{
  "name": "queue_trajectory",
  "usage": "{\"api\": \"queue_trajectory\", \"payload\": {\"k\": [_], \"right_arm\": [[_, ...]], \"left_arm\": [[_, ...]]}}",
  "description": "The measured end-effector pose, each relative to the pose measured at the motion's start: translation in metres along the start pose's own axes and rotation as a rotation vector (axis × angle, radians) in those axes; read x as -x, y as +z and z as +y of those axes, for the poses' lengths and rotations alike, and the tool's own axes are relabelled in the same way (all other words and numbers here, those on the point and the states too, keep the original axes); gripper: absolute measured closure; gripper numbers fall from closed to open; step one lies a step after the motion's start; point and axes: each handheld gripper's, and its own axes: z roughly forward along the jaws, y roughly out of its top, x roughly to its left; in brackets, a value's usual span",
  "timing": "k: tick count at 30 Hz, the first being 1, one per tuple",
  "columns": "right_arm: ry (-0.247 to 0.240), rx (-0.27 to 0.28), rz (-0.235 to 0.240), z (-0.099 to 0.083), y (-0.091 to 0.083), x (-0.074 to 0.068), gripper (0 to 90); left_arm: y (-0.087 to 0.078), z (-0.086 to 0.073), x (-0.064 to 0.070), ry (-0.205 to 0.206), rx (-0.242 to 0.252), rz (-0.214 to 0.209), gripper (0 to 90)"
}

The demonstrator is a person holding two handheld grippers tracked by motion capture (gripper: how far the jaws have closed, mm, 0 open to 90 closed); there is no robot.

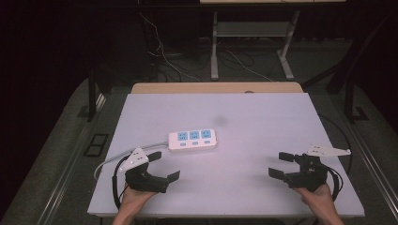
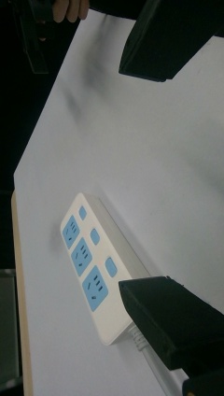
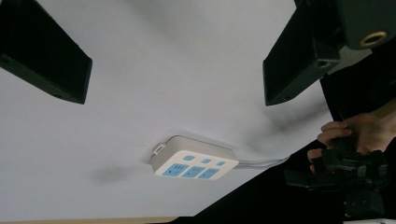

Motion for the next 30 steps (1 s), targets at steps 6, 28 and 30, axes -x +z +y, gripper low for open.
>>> {"api": "queue_trajectory", "payload": {"k": [6,28,30], "right_arm": [[-0.011,0.007,-0.006,-0.0014,0.0011,-0.0032,7.9],[-0.011,-0.046,0.020,-0.0020,0.0078,-0.0067,7.9],[-0.010,-0.053,0.024,-0.0018,0.0085,-0.0070,8.0]], "left_arm": [[-0.0004,0.0000,0.0007,0.000,0.001,-0.005,0.0],[-0.0002,0.0005,-0.0001,-0.001,-0.014,-0.022,0.0],[0.0003,0.0005,0.0002,0.002,-0.022,-0.023,0.0]]}}
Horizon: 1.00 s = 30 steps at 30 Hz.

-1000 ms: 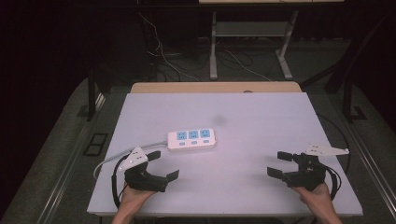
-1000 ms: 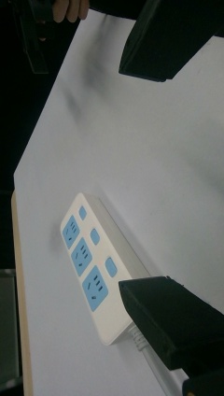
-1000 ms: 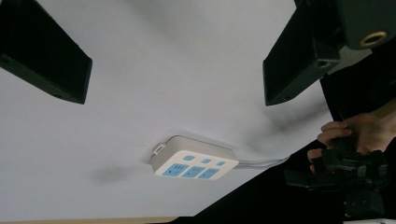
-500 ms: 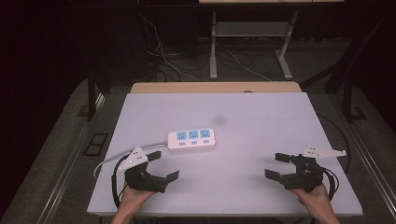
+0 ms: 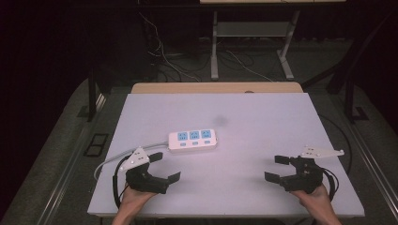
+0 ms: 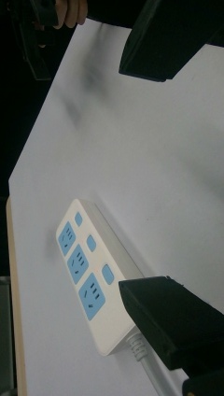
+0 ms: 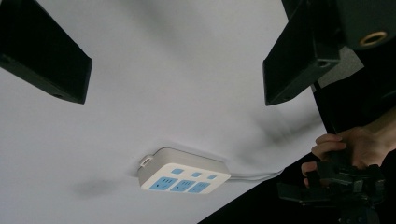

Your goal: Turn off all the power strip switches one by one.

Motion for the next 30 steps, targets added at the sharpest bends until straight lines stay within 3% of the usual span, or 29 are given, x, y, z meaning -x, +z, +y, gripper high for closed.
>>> {"api": "queue_trajectory", "payload": {"k": [13,18,30], "right_arm": [[-0.005,-0.039,0.012,0.002,0.004,-0.002,7.9],[-0.005,-0.040,0.009,0.001,0.004,-0.003,7.9],[-0.008,-0.054,-0.007,0.001,0.003,-0.001,7.9]], "left_arm": [[0.008,0.002,0.002,0.004,-0.062,-0.015,0.0],[0.011,0.003,0.001,-0.016,-0.085,-0.023,0.0],[0.011,0.017,-0.006,-0.015,-0.135,-0.027,0.0]]}}
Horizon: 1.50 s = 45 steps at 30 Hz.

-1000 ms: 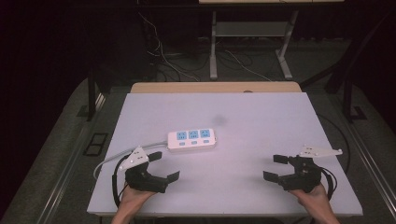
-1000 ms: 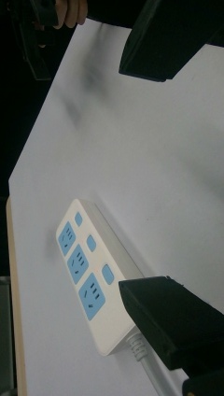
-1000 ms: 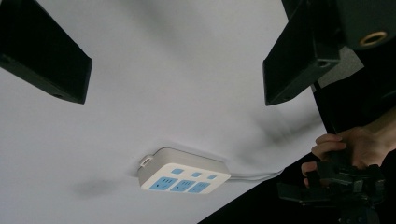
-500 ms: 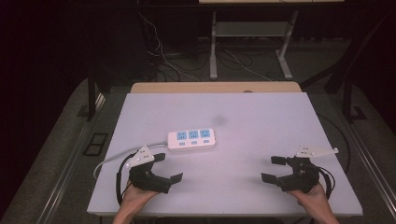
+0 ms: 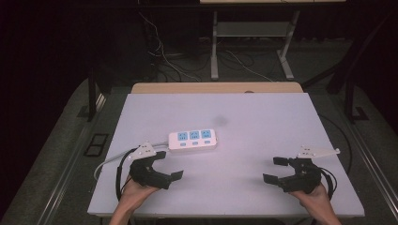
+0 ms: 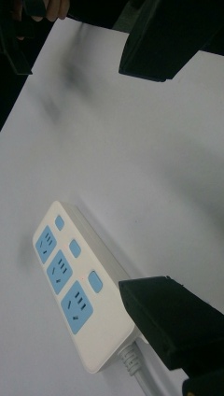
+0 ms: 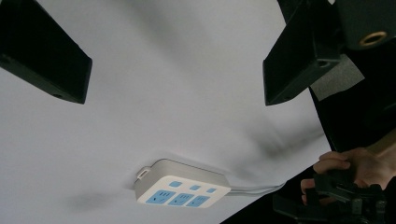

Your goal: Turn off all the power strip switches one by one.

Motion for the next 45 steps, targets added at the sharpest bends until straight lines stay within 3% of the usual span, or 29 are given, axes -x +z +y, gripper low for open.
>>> {"api": "queue_trajectory", "payload": {"k": [22,45], "right_arm": [[0.001,-0.002,-0.022,-0.002,-0.003,0.001,8.0],[0.004,-0.006,-0.026,-0.004,-0.003,0.001,7.9]], "left_arm": [[0.008,0.035,-0.011,0.045,-0.100,-0.010,0.0],[0.020,0.069,-0.026,0.104,-0.203,0.008,1.9]]}}
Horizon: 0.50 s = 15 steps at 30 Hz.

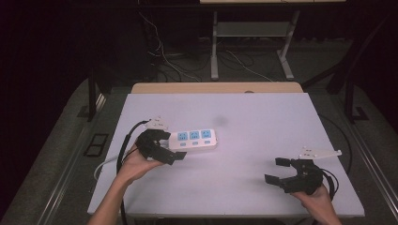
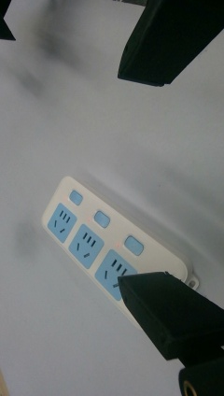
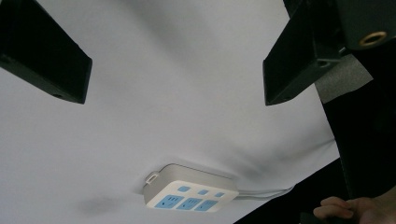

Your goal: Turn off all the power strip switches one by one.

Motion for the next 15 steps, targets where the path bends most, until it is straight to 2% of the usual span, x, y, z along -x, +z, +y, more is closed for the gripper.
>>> {"api": "queue_trajectory", "payload": {"k": [8,14,15], "right_arm": [[0.000,0.001,-0.002,0.000,0.000,0.000,7.9],[-0.003,0.001,-0.003,0.000,0.000,0.001,7.9],[-0.001,0.000,-0.004,-0.001,0.000,0.001,7.9]], "left_arm": [[0.003,0.012,-0.010,0.012,-0.036,0.005,6.2],[0.007,0.018,-0.018,0.021,-0.065,0.002,14.9],[0.007,0.019,-0.019,0.020,-0.072,0.004,19.8]]}}
